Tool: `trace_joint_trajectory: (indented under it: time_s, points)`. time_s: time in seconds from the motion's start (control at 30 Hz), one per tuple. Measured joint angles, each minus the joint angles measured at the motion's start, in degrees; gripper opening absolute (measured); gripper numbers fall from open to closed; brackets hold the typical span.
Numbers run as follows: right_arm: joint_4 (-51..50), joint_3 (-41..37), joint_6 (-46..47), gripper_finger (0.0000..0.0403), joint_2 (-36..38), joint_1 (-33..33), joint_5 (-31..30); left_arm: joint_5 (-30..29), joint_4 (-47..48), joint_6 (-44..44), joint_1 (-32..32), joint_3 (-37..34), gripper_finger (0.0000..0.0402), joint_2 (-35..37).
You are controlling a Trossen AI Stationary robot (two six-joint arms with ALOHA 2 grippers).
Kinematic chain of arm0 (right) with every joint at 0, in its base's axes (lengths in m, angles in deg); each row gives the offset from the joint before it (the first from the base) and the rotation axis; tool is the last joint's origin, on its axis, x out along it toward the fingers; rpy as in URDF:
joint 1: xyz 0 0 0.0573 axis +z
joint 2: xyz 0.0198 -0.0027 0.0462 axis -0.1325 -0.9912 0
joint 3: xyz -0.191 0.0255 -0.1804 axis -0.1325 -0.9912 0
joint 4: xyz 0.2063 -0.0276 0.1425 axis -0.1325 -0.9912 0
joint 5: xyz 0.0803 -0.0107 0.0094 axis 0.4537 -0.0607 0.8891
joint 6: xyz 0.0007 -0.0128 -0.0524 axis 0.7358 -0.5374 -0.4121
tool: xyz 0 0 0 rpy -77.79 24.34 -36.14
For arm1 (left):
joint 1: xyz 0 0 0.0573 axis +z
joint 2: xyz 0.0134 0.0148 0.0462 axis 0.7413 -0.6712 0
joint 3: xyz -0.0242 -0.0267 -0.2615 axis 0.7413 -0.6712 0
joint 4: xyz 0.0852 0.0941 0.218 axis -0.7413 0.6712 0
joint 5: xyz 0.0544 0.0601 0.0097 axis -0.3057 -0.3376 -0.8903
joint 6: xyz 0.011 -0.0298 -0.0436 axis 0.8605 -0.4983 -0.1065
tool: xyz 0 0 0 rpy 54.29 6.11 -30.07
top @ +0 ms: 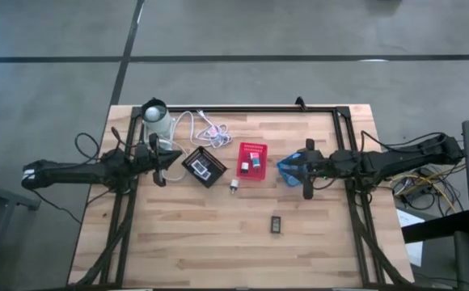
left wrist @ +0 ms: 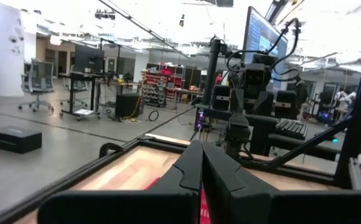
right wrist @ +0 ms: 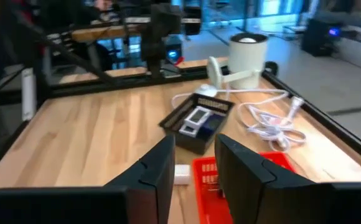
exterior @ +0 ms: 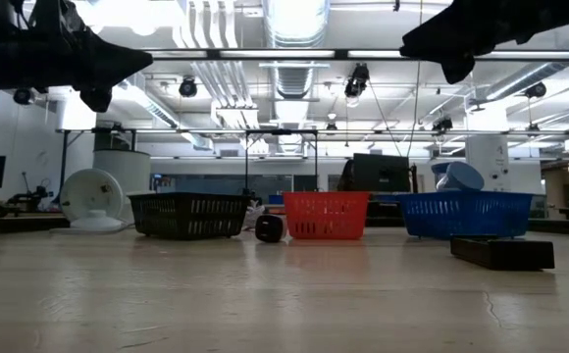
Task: Pick & Place Office items
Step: Put the black digital clock into the black basket
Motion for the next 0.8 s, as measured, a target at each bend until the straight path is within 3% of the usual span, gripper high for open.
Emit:
trace_joint_trajectory:
  time_s: [0.23,0.57,0.8]
  points:
    - [0.0,-0.8,-2.9,0.0091,-0.5,0.0,7.1,0.0,-0.2,-3.1,0.0,0.0,0.0005,0.0]
    - [14.1,-10.8,-0.7,0.0086,-0.7,0.0,4.8,0.0,-0.3,-3.3,0.0,0.0,0.0005,0.0]
    - [14.8,-12.1,-0.6,0.0114,-0.9,0.0,4.1,0.0,-0.7,-3.3,0.0,0.0,0.0005,0.0]
